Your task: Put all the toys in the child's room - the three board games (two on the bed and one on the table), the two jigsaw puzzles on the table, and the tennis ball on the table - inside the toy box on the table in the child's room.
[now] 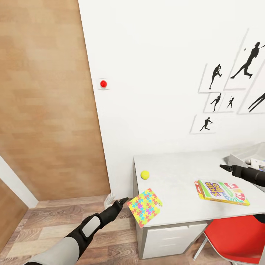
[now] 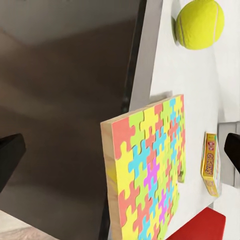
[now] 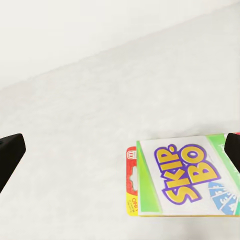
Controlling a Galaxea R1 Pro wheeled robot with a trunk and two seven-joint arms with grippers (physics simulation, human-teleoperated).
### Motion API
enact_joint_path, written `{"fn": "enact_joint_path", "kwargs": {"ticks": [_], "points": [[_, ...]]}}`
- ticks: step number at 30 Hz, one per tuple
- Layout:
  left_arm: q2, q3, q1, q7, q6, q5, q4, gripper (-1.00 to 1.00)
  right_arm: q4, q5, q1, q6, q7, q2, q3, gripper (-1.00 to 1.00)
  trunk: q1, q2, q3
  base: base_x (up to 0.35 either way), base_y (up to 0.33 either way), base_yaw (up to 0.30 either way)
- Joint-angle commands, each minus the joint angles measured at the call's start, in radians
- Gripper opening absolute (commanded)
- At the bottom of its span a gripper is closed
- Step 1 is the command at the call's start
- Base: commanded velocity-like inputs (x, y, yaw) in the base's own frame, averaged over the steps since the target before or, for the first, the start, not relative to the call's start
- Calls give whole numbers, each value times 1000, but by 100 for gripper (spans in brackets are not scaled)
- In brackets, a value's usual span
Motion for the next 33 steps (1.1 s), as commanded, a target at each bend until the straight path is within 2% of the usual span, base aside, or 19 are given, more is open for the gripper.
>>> {"fn": "enact_joint_path", "kwargs": {"ticks": [1,33], "points": [[0,-3,-1,-1,5,10,0,100,-1,10,-1,3,10,0,-2,100,1,-2,-2,0,0,-1],[10,2,12,10,4,12,34,100,-5,11,-1,3,10,0,-2,100,1,-2,-2,0,0,0]]}}
